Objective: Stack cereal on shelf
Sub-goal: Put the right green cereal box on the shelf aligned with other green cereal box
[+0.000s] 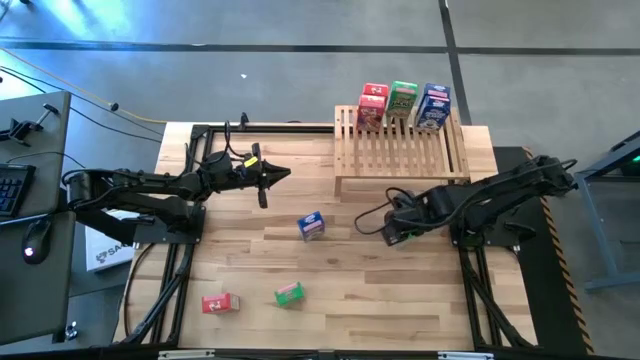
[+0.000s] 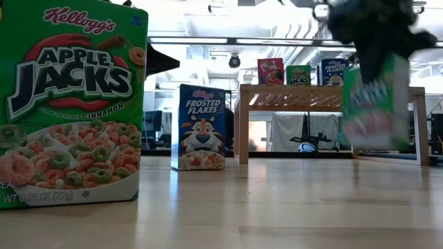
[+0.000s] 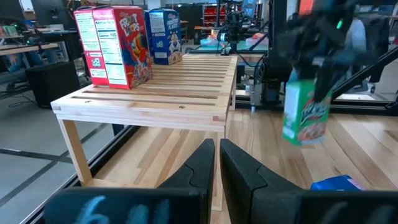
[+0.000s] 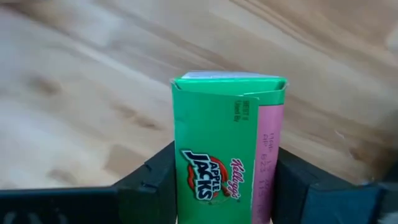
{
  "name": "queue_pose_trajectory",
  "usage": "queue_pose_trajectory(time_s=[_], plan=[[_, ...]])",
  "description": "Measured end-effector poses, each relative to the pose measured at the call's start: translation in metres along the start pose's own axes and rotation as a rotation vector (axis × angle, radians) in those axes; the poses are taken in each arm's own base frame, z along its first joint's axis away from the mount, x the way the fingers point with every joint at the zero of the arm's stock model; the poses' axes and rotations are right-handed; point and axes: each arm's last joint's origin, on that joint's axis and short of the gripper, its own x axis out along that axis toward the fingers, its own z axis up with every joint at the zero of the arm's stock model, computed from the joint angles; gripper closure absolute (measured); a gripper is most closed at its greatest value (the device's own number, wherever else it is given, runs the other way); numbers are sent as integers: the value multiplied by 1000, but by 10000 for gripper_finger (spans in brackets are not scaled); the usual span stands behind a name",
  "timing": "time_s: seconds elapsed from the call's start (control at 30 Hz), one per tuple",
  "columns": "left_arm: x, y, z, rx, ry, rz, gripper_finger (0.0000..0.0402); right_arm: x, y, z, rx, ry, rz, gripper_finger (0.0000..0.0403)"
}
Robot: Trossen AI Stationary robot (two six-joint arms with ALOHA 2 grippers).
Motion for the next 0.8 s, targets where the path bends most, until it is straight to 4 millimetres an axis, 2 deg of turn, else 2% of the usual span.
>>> queue_pose_trajectory(time_s=[0.23, 0.4, 0.57, 0.7, 0.8], plan=[[0, 0, 0, 0, 0, 0, 385, -85, 20, 23, -269, -104, 192, 242], [0, 0, 0, 0, 0, 0, 385, -135, 16, 65, -467, -297, 131, 242], [0, 0, 1, 25, -7, 0, 385, -161, 9, 111, -684, -298, -4, 242], [0, 0, 1, 25, -8, 0, 385, -169, 5, 147, -811, -327, -40, 242], [0, 0, 0, 26, -5, 0, 385, -171, -2, 170, -839, -346, -78, 242]])
